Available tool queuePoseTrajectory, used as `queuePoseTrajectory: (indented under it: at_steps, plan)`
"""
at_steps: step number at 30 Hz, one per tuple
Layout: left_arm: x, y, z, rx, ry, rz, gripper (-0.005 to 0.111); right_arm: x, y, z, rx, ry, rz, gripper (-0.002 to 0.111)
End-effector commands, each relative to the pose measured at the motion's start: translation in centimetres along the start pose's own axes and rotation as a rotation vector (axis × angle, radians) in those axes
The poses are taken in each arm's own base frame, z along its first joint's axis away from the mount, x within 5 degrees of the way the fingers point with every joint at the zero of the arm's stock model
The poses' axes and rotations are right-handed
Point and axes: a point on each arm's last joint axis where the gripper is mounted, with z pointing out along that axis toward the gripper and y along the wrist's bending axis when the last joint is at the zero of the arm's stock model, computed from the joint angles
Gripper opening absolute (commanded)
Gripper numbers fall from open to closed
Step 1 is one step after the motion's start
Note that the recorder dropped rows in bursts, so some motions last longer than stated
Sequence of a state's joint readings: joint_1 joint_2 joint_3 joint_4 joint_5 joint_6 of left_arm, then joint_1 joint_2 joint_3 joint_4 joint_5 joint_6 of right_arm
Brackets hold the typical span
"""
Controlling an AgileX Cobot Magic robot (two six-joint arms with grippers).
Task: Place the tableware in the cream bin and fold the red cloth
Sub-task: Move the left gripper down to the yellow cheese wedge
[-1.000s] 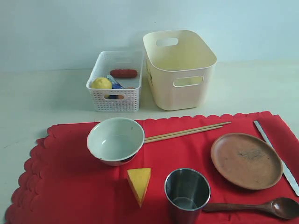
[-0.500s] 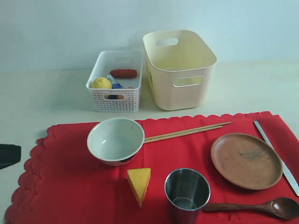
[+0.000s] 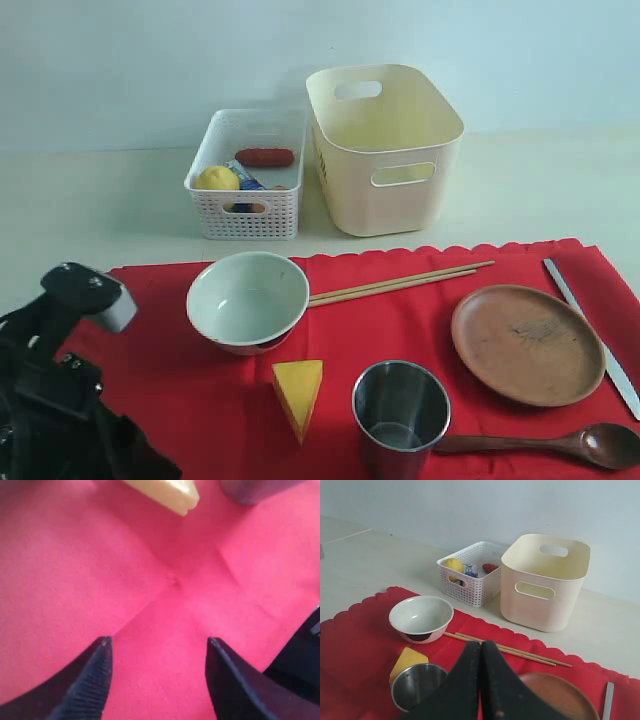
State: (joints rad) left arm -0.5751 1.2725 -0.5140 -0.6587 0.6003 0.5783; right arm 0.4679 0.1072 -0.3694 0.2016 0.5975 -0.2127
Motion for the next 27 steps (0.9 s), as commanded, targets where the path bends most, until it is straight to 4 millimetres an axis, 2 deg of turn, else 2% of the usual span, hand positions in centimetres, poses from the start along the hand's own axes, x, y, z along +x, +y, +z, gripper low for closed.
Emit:
queuePoseTrajectory:
  at_steps: [1, 5, 16, 23, 27]
  plan:
    - [-1.3, -0.7, 1.9, -0.033, 0.061, 0.018, 0.054, 0.0, 0.0, 0.0, 0.001, -0.015, 0.003, 0.000]
    - [-2.6, -1.4, 4.0, -0.042, 0.123, -0.023, 0.054, 0.0, 0.0, 0.0, 0.000, -0.015, 0.005, 0.000]
    - [-6.0, -3.7, 9.1, -0.048, 0.153, -0.116, 0.055, 0.0, 0.0, 0.0, -0.001, -0.016, 0.008, 0.000]
    - [-8.3, -3.7, 10.4, -0.111, 0.155, -0.172, 0.068, 0.0, 0.1, 0.0, -0.011, -0.020, 0.023, 0.000]
    - [-9.6, -3.7, 10.4, -0.132, 0.126, -0.198, 0.071, 0.0, 0.1, 0.0, -0.012, -0.020, 0.025, 0.000]
